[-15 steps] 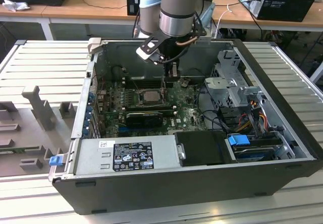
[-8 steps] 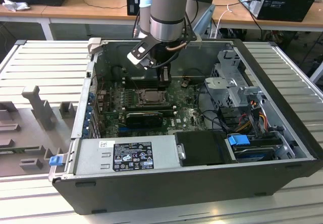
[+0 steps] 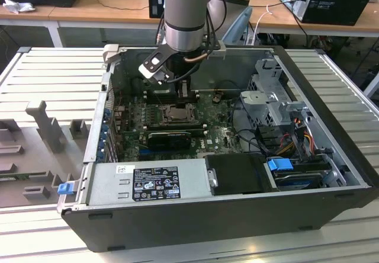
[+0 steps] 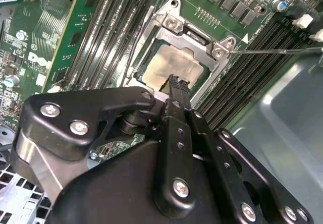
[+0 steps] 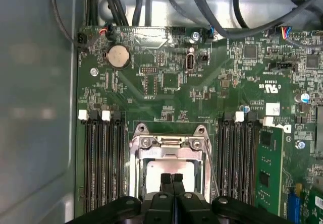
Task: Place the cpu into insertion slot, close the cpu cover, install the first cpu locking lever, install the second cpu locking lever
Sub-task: 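Close the cpu cover, then install the first cpu locking lever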
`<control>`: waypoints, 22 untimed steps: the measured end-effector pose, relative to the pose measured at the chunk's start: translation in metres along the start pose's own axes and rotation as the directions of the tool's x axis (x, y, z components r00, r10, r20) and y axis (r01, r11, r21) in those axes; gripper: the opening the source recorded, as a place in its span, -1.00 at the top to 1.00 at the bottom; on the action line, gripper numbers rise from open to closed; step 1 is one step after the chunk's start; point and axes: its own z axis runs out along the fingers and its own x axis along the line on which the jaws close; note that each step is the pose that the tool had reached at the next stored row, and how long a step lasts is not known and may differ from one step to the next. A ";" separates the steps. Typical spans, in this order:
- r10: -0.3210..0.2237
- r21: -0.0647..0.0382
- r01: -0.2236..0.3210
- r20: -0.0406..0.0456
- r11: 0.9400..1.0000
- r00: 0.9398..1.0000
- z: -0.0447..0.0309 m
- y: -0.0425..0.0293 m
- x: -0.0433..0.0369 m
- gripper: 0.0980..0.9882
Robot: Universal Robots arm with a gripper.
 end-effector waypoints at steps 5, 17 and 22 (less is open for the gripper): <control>0.000 0.000 0.000 0.000 1.000 1.000 -0.0014 -0.0029 0.0000 0.98; 0.000 0.000 0.000 0.002 1.000 1.000 -0.0483 -0.0023 0.0013 0.98; -0.072 0.002 0.072 0.001 0.997 0.997 -0.0495 -0.0023 0.0013 0.98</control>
